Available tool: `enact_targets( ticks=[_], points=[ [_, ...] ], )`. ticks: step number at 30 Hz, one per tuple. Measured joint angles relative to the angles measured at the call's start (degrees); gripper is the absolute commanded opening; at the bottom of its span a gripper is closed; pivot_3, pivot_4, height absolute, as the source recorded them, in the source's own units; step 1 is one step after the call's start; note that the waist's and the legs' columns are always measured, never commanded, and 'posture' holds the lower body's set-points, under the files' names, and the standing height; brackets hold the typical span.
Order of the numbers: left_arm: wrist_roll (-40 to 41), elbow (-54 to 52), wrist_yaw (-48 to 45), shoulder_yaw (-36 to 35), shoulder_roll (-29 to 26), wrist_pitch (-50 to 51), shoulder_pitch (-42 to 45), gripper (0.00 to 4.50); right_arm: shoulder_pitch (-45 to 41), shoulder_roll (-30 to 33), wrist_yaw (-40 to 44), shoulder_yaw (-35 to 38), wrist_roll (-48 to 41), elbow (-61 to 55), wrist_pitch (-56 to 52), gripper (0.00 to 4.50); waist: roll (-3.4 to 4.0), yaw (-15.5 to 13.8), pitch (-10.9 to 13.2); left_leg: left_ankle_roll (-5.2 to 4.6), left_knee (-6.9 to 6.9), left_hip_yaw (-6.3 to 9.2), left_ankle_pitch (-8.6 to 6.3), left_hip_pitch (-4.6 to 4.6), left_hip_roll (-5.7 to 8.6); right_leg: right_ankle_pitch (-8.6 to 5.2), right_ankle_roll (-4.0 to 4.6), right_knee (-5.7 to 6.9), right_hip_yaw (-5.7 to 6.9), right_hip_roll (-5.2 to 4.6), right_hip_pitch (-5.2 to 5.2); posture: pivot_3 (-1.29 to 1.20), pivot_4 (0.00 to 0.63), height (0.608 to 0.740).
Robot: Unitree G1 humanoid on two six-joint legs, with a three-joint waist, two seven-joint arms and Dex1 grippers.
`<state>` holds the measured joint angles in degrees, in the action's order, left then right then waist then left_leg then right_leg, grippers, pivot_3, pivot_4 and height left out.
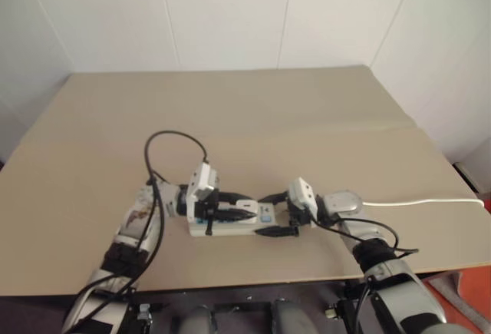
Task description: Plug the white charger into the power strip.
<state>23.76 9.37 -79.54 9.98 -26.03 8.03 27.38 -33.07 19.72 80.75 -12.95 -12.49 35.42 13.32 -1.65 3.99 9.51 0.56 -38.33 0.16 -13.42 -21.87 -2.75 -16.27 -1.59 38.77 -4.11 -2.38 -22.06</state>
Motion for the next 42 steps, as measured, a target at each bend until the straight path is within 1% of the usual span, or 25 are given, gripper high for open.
enact_targets(
  ticks=[5, 16, 20, 25, 31, 42],
  points=[
    [-1.37, 2.75, -0.69, 0.33, 0.79, -0.7, 0.84, 1.04, 0.01, 0.0, -0.01, 0.0, 0.0, -0.13, -0.13, 3.45, 0.0, 0.02, 0.0, 0.0, 0.02, 0.0, 0.0, -0.01, 0.0, 0.0, 0.0, -0.01, 0.0, 0.0, -0.01, 0.0, 0.15, 0.74],
    [-2.13, 3.95, -2.21, 0.34, 1.06, -2.17, 1.25, 1.04, 0.39, 0.04, -0.13, 0.05, 0.0, -1.07, -0.97, 3.45, 0.0, 0.04, 0.0, 0.0, 0.15, 0.0, 0.0, -0.01, 0.0, 0.0, 0.0, -0.13, 0.0, 0.0, -0.02, 0.0, 0.15, 0.74],
    [-2.66, 3.93, -2.27, 0.31, 1.01, -4.43, 0.26, 1.04, 0.46, 0.04, -0.23, 0.06, 0.0, -1.16, -1.0, 3.45, 0.0, 0.07, 0.0, 0.0, 0.25, -0.01, 0.0, 0.03, -0.01, 0.0, 0.0, -0.19, -0.02, 0.0, -0.02, 0.0, 0.15, 0.74],
    [-2.64, 2.33, -0.85, -0.03, 0.82, -6.24, -2.04, 1.04, 0.63, 0.04, -0.49, -0.01, 0.04, -1.18, -1.0, 3.45, 0.01, 0.08, -0.07, 0.0, 0.43, -0.04, 0.0, 0.14, -0.02, 0.0, 0.0, -0.26, -0.06, 0.0, 0.01, 0.0, 0.15, 0.74],
    [-2.45, -0.08, 2.44, -0.2, 0.79, -4.59, -4.44, 1.04, 0.67, 0.04, -0.56, -0.14, 0.06, -1.14, -1.0, 3.45, 0.01, 0.1, -0.12, 0.0, 0.47, -0.05, 0.0, 0.17, -0.05, 0.0, 0.0, -0.31, -0.06, 0.02, 0.03, 0.0, 0.15, 0.74],
    [-2.42, 0.48, 2.47, 0.26, 0.76, -4.44, -4.47, 1.04, 0.67, 0.04, -0.64, -0.25, 0.07, -1.18, -1.01, 3.45, 0.03, 0.1, -0.19, 0.0, 0.52, -0.06, 0.0, 0.23, -0.04, 0.0, 0.0, -0.34, -0.07, 0.03, 0.06, 0.0, 0.15, 0.74]
  ],
)
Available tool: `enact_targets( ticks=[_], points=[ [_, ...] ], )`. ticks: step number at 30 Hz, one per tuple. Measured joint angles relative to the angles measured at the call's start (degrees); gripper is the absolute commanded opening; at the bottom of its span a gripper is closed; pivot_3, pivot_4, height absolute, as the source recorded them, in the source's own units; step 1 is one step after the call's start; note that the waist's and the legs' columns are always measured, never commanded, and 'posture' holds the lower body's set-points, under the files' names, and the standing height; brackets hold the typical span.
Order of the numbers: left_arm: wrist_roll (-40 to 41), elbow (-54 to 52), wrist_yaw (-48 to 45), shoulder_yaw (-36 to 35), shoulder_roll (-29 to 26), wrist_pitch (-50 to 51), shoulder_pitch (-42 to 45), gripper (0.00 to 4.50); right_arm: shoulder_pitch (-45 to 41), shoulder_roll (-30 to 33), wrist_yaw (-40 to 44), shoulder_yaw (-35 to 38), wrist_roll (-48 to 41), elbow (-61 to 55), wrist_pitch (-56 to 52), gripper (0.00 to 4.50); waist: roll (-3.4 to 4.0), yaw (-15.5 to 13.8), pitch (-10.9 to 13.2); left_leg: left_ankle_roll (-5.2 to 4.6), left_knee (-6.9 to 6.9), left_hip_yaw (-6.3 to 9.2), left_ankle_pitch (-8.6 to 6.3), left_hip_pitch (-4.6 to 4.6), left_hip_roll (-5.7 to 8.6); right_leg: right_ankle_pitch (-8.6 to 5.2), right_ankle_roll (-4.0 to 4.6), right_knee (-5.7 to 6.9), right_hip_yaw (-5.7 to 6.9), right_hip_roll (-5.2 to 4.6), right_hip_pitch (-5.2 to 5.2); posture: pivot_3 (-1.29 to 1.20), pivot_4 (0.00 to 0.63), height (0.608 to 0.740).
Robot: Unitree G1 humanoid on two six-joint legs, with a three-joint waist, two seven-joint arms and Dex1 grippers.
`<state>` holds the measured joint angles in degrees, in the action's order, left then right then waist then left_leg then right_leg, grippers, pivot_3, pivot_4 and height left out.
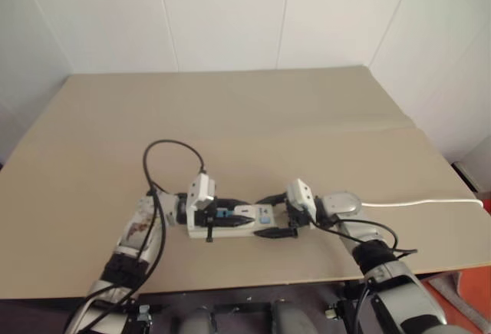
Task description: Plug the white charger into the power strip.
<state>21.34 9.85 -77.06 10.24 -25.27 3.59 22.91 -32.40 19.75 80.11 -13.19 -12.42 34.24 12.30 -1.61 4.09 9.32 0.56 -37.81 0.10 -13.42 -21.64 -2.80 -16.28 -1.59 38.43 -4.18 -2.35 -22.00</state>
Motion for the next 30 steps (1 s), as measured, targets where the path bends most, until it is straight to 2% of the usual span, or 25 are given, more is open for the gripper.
enact_targets(
  ticks=[3, 5, 14, 17, 19, 20, 25, 30],
  points=[
    [0.01, 0.16, -0.27, 0.17, -0.16, 0.09, 0.31, 1.04, 0.0, 0.0, -0.01, -0.01, 0.0, -0.02, -0.02, 3.45, 0.0, 0.0, 0.0, 0.0, 0.01, 0.0, 0.0, 0.0, 0.0, 0.0, 0.0, -0.01, 0.0, 0.0, 0.0, 0.0, 0.15, 0.74],
    [0.0, 0.53, -1.0, 0.56, -0.73, 0.41, 1.16, 1.78, 0.0, 0.0, -0.05, -0.05, 0.0, -0.02, -0.02, 3.45, 0.0, 0.02, 0.0, 0.0, 0.01, 0.0, 0.0, 0.0, 0.0, 0.0, 0.0, -0.01, 0.0, 0.01, 0.0, 0.0, 0.15, 0.74],
    [0.3, 0.56, -3.42, 0.81, -3.16, 4.44, 1.17, 4.49, 0.1, 0.09, 0.19, 0.15, -0.06, -0.01, -0.1, 3.45, 0.05, -0.07, -0.02, 0.0, 0.06, 0.01, 0.0, -0.09, -0.03, 0.02, 0.03, -0.2, 0.02, 0.04, -0.03, 0.0, 0.15, 0.74],
    [0.61, -1.1, -3.37, -0.1, -4.36, 4.85, 1.17, 4.49, 0.09, 0.03, 0.32, 0.12, -0.06, -0.01, -0.09, 3.45, 0.04, -0.05, -0.01, 0.0, 0.06, 0.02, 0.0, -0.18, -0.04, 0.03, 0.04, -0.22, 0.02, 0.06, -0.09, 0.0, 0.15, 0.74],
    [2.01, -3.4, -3.52, -1.5, -6.69, 6.54, 1.83, 4.5, 0.09, -0.06, 0.23, 0.13, -0.01, 0.05, -0.07, 4.2, 0.02, -0.03, 0.0, 0.0, 0.06, 0.02, 0.0, -0.22, -0.07, 0.04, 0.06, -0.24, 0.03, 0.07, -0.13, 0.0, 0.15, 0.74],
    [2.7, -4.2, -3.53, -2.52, -7.59, 7.23, 2.53, 4.5, 0.08, -0.03, -0.36, 0.03, 0.67, 0.45, -0.11, 4.41, 0.02, -0.09, 0.0, 0.0, 0.06, 0.03, 0.0, -0.22, -0.07, 0.04, 0.06, -0.25, 0.04, 0.07, -0.12, 0.0, 0.15, 0.74],
    [5.27, -7.07, -5.07, -6.11, -12.82, 9.05, 4.78, 4.5, 0.21, 0.03, -0.62, 0.14, 0.79, -0.02, -0.2, 4.46, 0.02, -0.01, 0.02, 0.0, 0.08, 0.02, 0.0, -0.32, -0.06, 0.04, 0.05, -0.39, 0.05, 0.06, -0.14, 0.0, 0.15, 0.74],
    [5.87, -7.87, -6.28, -7.57, -15.14, 8.99, 4.18, 4.5, 2.11, 1.85, -1.99, 0.51, 0.92, -3.47, -0.2, 4.46, 0.05, -0.54, 0.1, 0.0, 0.08, 0.02, 0.0, -0.49, -0.03, 0.04, 0.05, -0.44, 0.1, -0.01, -0.23, 0.0, 0.15, 0.74]
  ],
)
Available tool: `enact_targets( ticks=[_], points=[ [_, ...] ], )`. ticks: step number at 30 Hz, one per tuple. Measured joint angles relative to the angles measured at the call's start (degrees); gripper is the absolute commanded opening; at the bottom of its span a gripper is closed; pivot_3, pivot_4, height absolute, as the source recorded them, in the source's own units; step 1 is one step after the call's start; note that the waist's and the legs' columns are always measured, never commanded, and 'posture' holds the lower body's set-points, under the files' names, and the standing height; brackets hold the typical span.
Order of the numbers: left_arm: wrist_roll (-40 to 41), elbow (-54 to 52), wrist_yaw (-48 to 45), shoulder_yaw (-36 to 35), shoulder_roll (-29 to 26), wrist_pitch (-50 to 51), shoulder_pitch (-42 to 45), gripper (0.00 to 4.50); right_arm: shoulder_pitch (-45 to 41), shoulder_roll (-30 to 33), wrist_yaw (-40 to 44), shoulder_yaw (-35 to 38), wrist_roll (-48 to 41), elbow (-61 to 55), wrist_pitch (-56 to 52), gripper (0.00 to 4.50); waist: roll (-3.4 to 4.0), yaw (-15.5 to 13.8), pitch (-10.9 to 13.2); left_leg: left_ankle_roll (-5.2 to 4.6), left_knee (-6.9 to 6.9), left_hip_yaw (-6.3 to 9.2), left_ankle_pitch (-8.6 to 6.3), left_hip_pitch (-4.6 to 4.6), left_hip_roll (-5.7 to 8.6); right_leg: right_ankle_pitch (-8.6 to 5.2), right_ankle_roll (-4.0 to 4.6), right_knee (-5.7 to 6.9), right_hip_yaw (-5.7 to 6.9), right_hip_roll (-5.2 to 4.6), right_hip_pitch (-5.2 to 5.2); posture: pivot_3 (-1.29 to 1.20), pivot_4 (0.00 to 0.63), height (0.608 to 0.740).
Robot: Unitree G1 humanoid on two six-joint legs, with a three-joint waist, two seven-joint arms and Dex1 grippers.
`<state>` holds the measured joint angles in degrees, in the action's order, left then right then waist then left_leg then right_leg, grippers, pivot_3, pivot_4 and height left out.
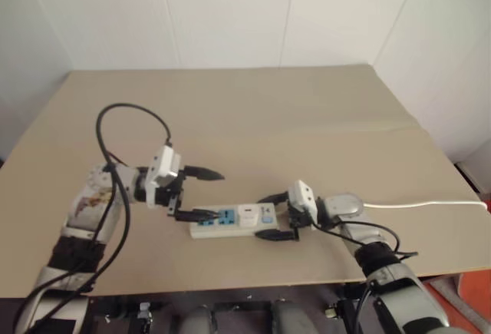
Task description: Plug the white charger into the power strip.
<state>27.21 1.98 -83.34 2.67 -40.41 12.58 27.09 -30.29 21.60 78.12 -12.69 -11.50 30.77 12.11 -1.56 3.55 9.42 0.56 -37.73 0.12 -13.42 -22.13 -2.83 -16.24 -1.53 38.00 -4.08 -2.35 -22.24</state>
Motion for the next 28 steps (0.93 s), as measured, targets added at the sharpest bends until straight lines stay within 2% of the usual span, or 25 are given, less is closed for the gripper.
enact_targets(
  ticks=[4, 8, 15, 24, 28],
  points=[
    [0.03, 0.0, -0.68, -1.61, -1.31, -0.44, -2.3, 4.5, 3.59, 5.94, -1.54, 2.76, -0.64, -5.5, -1.66, 4.46, 0.01, -1.37, 0.13, 0.0, 0.0, 0.0, 0.0, -0.32, 0.05, -0.02, -0.03, -0.1, 0.08, -0.1, -0.26, 0.0, 0.15, 0.74],
    [0.07, 0.09, -1.53, -3.03, -2.87, -1.47, -3.34, 4.5, 6.33, 11.95, -3.05, 8.14, -3.38, -12.49, -4.17, 4.46, 0.0, -1.68, 0.16, 0.0, -0.03, -0.01, 0.0, -1.04, 0.05, -0.02, -0.03, -0.02, 0.07, -0.11, -0.99, 0.0, 0.15, 0.74],
    [0.17, 0.36, -4.06, -6.36, -7.78, -2.57, -5.99, 4.5, 15.95, 21.52, -3.76, 17.17, -9.45, -25.36, -9.45, 4.46, 0.01, -2.02, 0.18, -0.06, 0.0, -0.04, -0.04, -1.09, 0.04, -0.05, -0.04, -0.2, 0.08, -0.1, -1.0, 0.0, 0.15, 0.74],
    [-0.09, 3.03, -7.07, -11.96, -16.26, -4.65, -11.78, 4.5, 25.85, 27.05, -5.13, 25.31, -13.67, -31.85, -14.1, 4.46, 0.02, -2.11, 0.19, -0.07, 0.0, -0.08, -0.04, -1.04, 0.03, -0.07, -0.04, -0.2, 0.07, -0.1, -0.98, 0.0, 0.15, 0.74],
    [-0.11, 1.35, -5.81, -13.24, -18.29, -3.27, -15.28, 4.5, 27.93, 28.13, -5.42, 27.78, -15.11, -33.68, -16.16, 4.46, 0.02, -2.29, 0.2, -0.07, 0.0, -0.09, -0.04, -1.03, 0.02, -0.07, -0.04, -0.18, 0.07, -0.1, -0.96, 0.0, 0.15, 0.74]
  ],
)
